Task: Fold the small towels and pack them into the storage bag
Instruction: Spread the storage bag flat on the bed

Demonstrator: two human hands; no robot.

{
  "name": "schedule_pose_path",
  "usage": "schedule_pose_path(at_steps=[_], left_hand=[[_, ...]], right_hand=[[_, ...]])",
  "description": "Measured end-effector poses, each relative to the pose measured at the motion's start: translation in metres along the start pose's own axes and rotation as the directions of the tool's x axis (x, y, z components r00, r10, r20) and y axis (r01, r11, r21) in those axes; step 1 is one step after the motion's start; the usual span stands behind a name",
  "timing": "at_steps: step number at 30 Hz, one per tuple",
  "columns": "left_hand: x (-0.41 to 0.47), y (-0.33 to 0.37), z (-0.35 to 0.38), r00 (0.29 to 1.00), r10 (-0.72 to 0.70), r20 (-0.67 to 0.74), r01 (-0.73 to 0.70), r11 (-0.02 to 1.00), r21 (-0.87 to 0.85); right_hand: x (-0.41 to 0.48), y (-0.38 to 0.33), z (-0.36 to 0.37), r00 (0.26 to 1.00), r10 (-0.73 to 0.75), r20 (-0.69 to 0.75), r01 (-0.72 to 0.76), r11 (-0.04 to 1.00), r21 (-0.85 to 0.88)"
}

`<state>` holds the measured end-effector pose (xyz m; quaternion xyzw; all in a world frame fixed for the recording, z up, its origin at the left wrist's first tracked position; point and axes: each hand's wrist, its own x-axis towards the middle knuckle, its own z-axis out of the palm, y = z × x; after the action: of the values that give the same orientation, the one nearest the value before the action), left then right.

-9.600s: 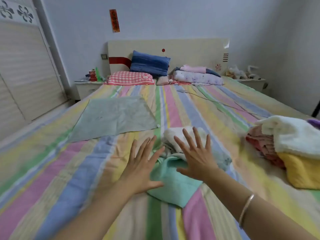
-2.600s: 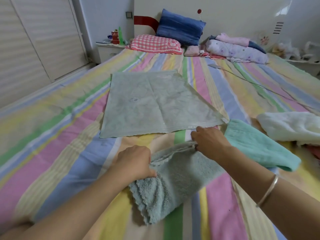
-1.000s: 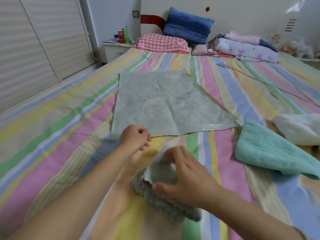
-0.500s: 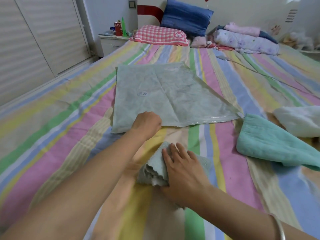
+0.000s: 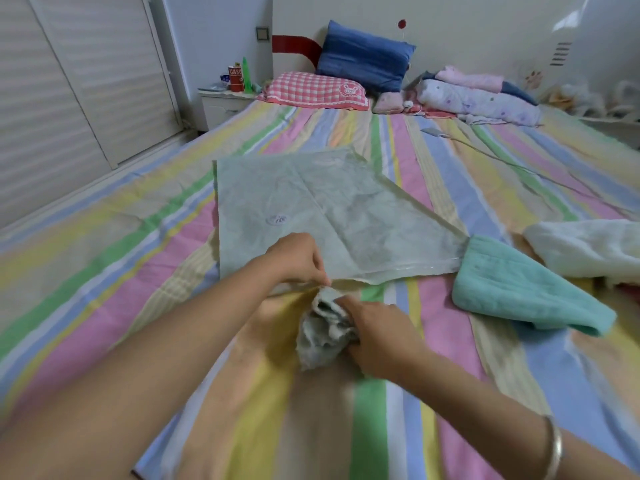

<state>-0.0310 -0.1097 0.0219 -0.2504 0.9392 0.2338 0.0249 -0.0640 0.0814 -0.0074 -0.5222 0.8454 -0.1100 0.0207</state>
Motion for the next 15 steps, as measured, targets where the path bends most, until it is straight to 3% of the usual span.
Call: schedule_pose_path(at_steps=[2,3,5,7,10,11,15], left_hand=[[-0.012,0.003,-0.003,0.995,0.015,0.099,-0.001,0.991,-0.135],[-0.016,0.004,-0.003,0.994,0.02,0.108,-0.002,0.986,-0.167],[-0.025,0.006,0.0,0.997,0.037,0.062,-0.029,0.99,-0.136],[-0.035,0.012,0.005,0.994,0.094,-0.058,-0.092,0.995,0.03],[-0.047,0.024,0.015,0.931,0.24,-0.274,-0.144,0.933,0.329],[-0.049,0.028,0.016,0.895,0.257,-0.365,-0.123,0.928,0.351],[-0.048,0.037,0.002,0.733,0.248,-0.634,-0.097,0.96,0.263]], right_hand=[[-0.006,0.02,-0.031,0.989,0.13,0.076,-0.148,0.926,0.348],[-0.014,0.029,-0.045,0.973,0.182,0.14,-0.23,0.802,0.552],[-0.029,0.046,-0.064,0.914,0.279,0.296,-0.391,0.402,0.828],[-0.04,0.059,-0.072,0.858,0.31,0.41,-0.453,0.081,0.888],[-0.047,0.069,-0.07,0.811,0.313,0.494,-0.459,-0.181,0.87],[-0.047,0.067,-0.069,0.801,0.302,0.517,-0.462,-0.238,0.855],[-0.041,0.054,-0.056,0.798,0.238,0.553,-0.478,-0.309,0.822]])
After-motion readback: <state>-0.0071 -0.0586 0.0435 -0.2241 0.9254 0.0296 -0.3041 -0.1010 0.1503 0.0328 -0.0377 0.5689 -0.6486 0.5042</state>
